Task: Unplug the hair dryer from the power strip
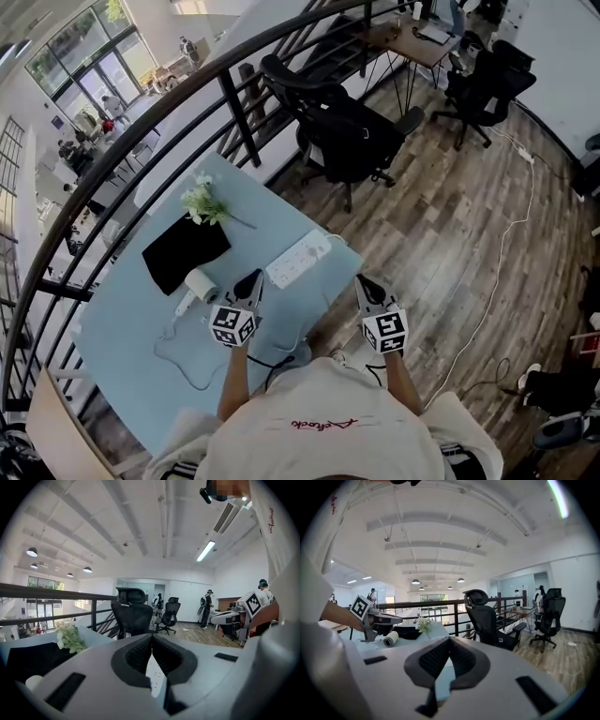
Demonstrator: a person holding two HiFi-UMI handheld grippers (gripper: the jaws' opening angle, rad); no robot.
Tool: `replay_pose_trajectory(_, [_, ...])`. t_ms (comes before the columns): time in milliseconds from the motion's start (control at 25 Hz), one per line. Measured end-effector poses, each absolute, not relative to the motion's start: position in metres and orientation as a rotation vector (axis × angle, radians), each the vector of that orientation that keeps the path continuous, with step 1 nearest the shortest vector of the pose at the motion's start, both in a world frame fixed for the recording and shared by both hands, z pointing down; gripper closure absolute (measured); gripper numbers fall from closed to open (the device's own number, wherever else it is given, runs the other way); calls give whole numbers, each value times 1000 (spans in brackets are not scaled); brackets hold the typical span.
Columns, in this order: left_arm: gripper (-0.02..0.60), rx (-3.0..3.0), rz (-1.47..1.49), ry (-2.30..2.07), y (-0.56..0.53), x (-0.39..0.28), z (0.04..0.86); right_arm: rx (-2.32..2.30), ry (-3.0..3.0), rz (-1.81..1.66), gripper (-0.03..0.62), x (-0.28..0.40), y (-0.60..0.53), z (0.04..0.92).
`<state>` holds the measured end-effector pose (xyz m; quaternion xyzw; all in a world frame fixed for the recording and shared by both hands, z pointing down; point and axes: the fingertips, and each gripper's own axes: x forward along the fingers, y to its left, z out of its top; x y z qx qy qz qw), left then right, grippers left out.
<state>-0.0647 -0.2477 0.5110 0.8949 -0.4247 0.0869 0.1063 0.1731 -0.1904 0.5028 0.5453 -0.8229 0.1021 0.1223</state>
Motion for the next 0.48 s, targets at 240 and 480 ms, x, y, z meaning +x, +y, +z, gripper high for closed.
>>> replay_pose_trajectory(240, [572,2631,181,-1229,-278,-84,518,1602,-2380,303,577,143,-222,502])
replay_pose_trajectory(480, [572,2623,141,-1166,-299,-94,534,1593,-2329,315,577,120,-238,510])
